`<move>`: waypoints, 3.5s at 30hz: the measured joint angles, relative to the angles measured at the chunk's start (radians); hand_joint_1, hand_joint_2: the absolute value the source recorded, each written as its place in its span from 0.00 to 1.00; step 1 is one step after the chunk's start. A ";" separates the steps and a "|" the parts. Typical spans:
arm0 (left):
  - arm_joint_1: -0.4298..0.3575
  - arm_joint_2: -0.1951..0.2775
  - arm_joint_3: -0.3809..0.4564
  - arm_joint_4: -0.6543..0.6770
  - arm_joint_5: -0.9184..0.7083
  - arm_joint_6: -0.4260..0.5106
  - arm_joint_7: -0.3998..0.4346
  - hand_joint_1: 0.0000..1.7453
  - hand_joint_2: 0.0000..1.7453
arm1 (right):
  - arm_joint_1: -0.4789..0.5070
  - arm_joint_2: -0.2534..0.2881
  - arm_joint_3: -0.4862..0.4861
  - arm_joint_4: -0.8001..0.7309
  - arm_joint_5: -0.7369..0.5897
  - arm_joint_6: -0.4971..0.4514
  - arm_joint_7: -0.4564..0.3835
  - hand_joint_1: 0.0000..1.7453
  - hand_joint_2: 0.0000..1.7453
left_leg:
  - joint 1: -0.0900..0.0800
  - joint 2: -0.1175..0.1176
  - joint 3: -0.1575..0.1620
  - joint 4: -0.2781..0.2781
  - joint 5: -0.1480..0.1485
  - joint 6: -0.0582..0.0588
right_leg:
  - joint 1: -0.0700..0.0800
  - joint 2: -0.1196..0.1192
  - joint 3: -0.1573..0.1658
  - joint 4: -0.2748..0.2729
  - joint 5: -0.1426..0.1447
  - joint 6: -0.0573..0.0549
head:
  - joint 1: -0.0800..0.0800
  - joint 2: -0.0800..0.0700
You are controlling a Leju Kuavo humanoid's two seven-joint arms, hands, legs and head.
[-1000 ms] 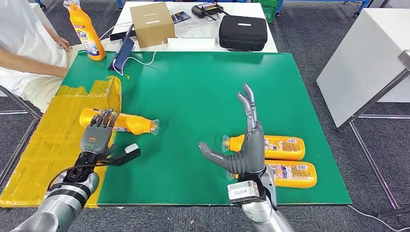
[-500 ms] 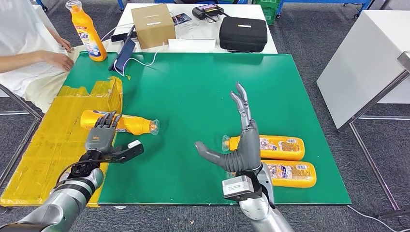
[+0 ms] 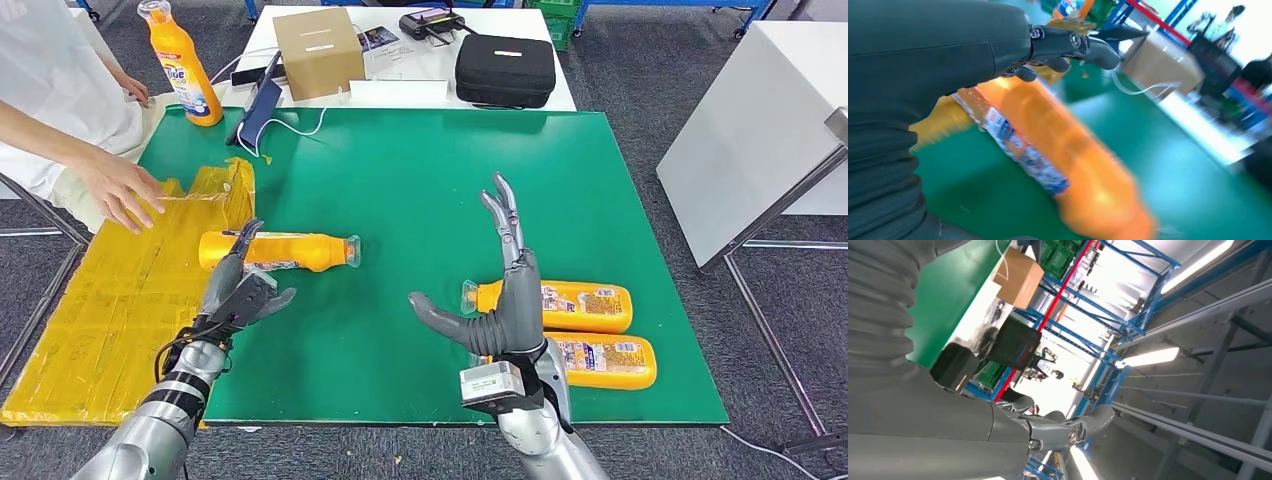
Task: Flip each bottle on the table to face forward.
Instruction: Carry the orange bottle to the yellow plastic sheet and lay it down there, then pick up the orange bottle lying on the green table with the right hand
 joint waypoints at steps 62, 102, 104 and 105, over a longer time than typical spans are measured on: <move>0.340 -0.126 -0.087 -0.671 0.577 -0.351 0.031 0.00 1.00 | -0.182 -0.377 -0.220 0.516 0.578 0.303 0.355 0.00 1.00 | -0.001 0.000 -0.004 0.000 -0.001 0.000 | 0.000 0.000 -0.003 -0.001 0.000 0.000 | -0.001 0.000; 0.277 -0.126 -0.101 -0.574 0.626 -0.372 0.030 0.00 1.00 | -0.428 -0.374 -0.119 0.984 0.533 0.417 0.373 0.89 1.00 | -0.001 0.000 -0.004 0.001 0.000 0.001 | 0.000 0.000 -0.002 0.000 0.000 0.001 | -0.001 0.000; 0.277 -0.126 -0.101 -0.574 0.630 -0.372 0.031 0.00 1.00 | -0.438 -0.371 -0.115 0.997 0.537 0.418 0.377 0.93 1.00 | -0.001 0.000 -0.004 0.001 0.000 0.001 | 0.000 0.000 -0.002 0.000 0.000 0.001 | -0.001 0.000; 0.277 -0.126 -0.101 -0.573 0.630 -0.373 0.032 0.00 1.00 | -0.442 -0.370 -0.113 1.002 0.538 0.419 0.378 0.95 1.00 | -0.001 0.000 -0.004 0.001 0.000 0.001 | 0.000 0.000 -0.002 0.000 0.000 0.001 | -0.001 0.000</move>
